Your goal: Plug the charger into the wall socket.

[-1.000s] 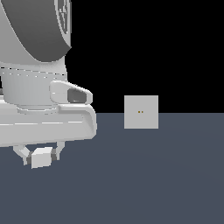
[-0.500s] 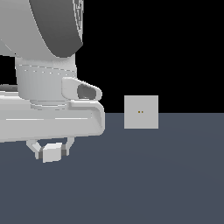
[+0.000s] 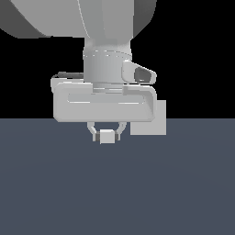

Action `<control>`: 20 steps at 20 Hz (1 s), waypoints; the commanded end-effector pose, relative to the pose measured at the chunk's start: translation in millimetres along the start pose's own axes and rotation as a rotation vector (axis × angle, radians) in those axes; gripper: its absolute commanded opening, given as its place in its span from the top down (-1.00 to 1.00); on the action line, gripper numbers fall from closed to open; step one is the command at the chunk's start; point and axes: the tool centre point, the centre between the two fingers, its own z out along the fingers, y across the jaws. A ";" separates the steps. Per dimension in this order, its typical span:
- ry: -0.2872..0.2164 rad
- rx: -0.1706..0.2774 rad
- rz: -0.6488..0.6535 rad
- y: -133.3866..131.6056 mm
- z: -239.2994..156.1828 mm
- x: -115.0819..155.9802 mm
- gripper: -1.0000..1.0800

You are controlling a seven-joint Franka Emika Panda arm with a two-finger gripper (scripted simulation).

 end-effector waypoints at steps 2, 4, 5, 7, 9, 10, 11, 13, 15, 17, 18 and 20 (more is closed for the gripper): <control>0.001 -0.025 0.090 43.8 -16.5 6.1 1.00; 0.001 -0.038 0.133 64.7 -24.6 7.6 1.00; 0.001 -0.044 0.152 73.9 -28.2 8.0 1.00; 0.001 -0.053 0.183 89.3 -34.4 8.1 1.00; 0.001 -0.060 0.205 99.9 -38.7 7.9 1.00; 0.001 -0.062 0.212 103.3 -40.1 7.8 1.00; 0.000 -0.064 0.216 105.3 -40.9 7.7 1.00; 0.000 -0.064 0.217 106.0 -41.2 7.7 1.00; 0.000 -0.064 0.217 106.0 -41.2 7.7 1.00; 0.000 -0.064 0.217 106.3 -40.8 7.7 1.00; 0.000 -0.064 0.217 106.5 -40.6 8.3 1.00; 0.001 -0.065 0.217 106.8 -40.2 10.5 1.00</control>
